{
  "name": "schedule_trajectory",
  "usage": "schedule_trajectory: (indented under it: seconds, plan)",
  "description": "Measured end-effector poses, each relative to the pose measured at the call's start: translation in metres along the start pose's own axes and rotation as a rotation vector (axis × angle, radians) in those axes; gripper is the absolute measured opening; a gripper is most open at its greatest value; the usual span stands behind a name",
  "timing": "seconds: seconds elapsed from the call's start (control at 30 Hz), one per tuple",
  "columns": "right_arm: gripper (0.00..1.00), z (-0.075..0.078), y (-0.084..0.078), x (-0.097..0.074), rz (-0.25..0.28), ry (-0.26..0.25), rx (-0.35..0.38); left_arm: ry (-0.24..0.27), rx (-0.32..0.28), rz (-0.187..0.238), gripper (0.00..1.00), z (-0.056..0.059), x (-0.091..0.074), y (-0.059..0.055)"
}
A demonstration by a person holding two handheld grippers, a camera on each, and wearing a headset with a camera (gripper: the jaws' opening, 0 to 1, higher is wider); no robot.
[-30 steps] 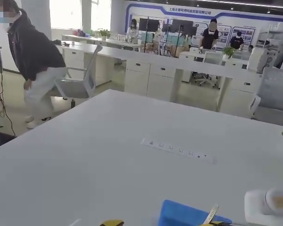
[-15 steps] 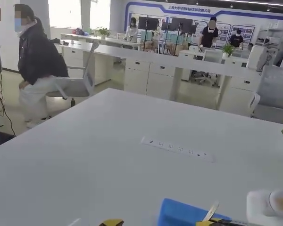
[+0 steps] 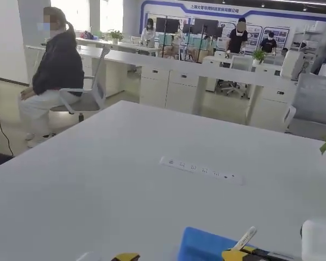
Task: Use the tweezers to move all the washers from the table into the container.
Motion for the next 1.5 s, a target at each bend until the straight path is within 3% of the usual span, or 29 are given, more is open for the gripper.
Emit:
schedule_trajectory:
  seconds: [0.17, 0.37, 0.73, 1.1, 1.27, 1.43, 1.5]
  plan:
    - [0.04, -0.020, -0.009, 0.004, -0.019, 0.060, 0.005, -0.001, 0.003, -0.005, 0.93, 0.000, 0.000, 0.000]
    - [0.04, -0.026, -0.021, 0.010, -0.057, 0.088, 0.015, 0.000, 0.004, -0.004, 0.93, 0.000, 0.000, 0.000]
    - [0.04, -0.015, -0.052, 0.022, -0.208, 0.022, -0.038, -0.001, 0.006, -0.009, 0.93, 0.000, 0.000, -0.001]
    - [0.04, -0.014, -0.060, 0.027, -0.236, 0.011, -0.038, -0.002, 0.010, -0.014, 0.93, 0.001, 0.001, -0.002]
    - [0.04, -0.020, -0.063, 0.028, -0.253, 0.018, -0.109, -0.002, 0.012, -0.017, 0.93, 0.001, 0.001, -0.002]
    - [0.04, -0.028, -0.063, 0.029, -0.272, 0.013, -0.267, 0.001, 0.013, -0.017, 0.93, 0.001, 0.001, -0.002]
    - [0.04, -0.028, -0.063, 0.029, -0.278, -0.006, -0.294, 0.001, 0.012, -0.016, 0.93, 0.000, 0.001, -0.002]
Point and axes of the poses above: the centre of the closed fingertips' face, and the gripper's own axes: x roughly forward along the fingers, z roughly to its right, y roughly out of its top, the point moved 4 cm from there along -x, roughly backward along the fingers, and after that the axes turned 11 degrees about -z, right-handed, at the moved point
